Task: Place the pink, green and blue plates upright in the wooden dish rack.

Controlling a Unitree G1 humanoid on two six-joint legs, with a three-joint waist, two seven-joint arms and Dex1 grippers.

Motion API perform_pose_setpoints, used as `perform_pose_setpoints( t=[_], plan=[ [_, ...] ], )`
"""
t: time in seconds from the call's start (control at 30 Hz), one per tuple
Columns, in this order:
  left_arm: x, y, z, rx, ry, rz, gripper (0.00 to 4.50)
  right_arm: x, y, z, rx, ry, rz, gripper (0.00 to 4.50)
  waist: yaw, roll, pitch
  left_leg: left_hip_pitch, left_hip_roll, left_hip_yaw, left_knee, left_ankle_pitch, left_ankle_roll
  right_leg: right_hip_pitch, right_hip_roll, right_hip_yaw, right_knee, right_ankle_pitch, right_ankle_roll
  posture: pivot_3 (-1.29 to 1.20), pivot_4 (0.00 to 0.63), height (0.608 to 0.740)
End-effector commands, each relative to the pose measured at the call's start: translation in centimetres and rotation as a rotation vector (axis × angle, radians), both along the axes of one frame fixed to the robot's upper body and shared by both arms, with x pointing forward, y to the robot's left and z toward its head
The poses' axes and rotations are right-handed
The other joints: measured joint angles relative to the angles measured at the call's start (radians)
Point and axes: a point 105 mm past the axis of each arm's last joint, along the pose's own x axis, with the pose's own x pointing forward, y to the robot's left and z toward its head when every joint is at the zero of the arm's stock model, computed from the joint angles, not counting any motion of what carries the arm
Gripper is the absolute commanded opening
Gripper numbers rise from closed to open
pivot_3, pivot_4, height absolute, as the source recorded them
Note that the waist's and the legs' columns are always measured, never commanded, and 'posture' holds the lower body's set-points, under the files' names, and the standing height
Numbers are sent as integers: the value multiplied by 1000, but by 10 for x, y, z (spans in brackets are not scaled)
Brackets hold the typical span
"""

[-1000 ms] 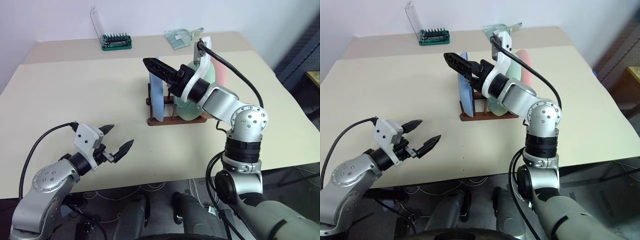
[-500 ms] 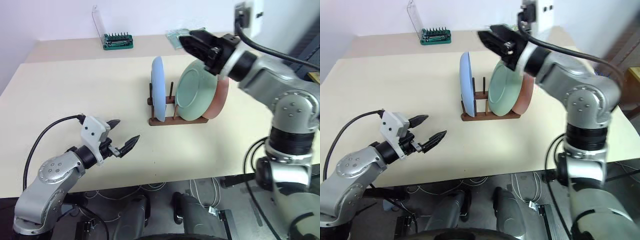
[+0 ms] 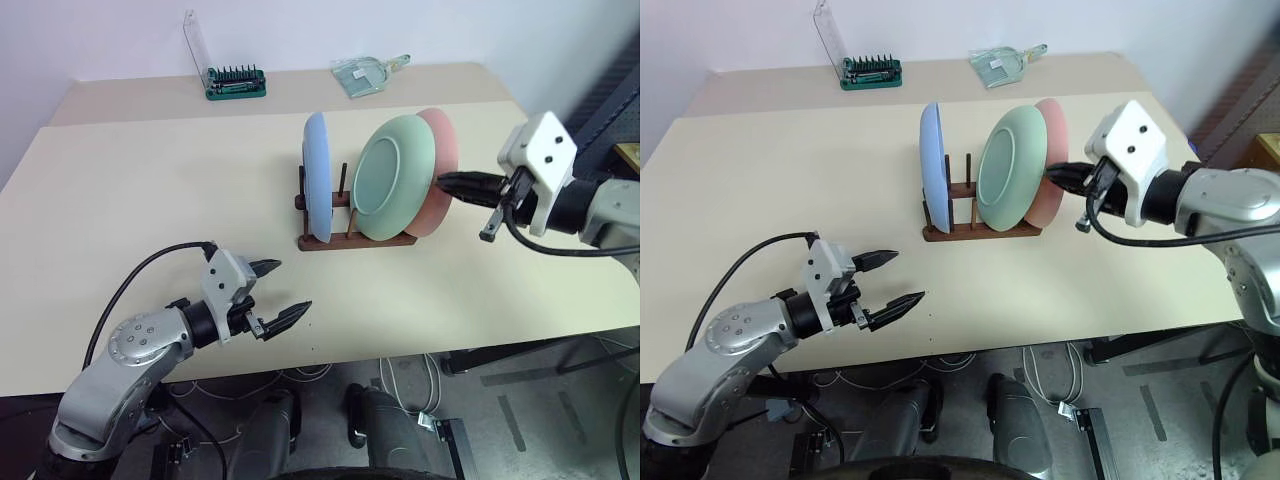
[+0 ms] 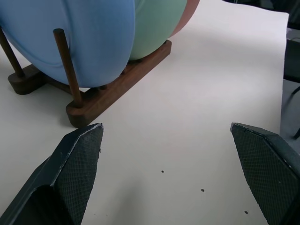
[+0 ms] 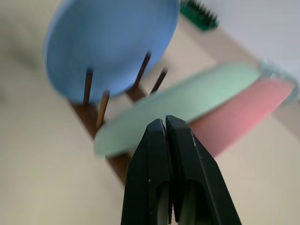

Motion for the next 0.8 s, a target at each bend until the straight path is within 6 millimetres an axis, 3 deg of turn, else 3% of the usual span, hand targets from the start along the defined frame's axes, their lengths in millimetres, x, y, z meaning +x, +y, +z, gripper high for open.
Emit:
perform_pose_setpoints(
  t=[0.03, 0.37, 0.57, 0.8],
  plan=[
    [-1, -3, 6, -2, -46, -24, 4500, 2, -2, 1, -74, -49, -23, 40, 2, 0, 0, -1, 0, 0, 0, 0, 0, 0, 0, -1, 0, 0, 0, 0, 150, 740],
    [-2, 0, 2, -7, -51, 0, 4500, 9, 8, -8, -94, -52, 12, 40, 23, 0, 0, -2, 0, -1, 2, 0, 1, -1, -1, -3, 0, 0, 0, 0, 150, 740],
    [-3, 1, 1, -12, -50, 17, 4500, 1, 35, 11, -14, -124, 147, 40, 19, 0, 0, -2, 0, -1, 2, 1, 3, -1, -1, -4, 0, 1, 1, 0, 150, 740],
    [-4, 0, 1, -15, -51, 17, 4500, -6, 44, 20, 26, -143, 197, 40, 22, 0, 0, -2, 0, -1, 3, 1, 3, 0, -1, -5, 0, 1, 1, 0, 150, 740]
  ],
)
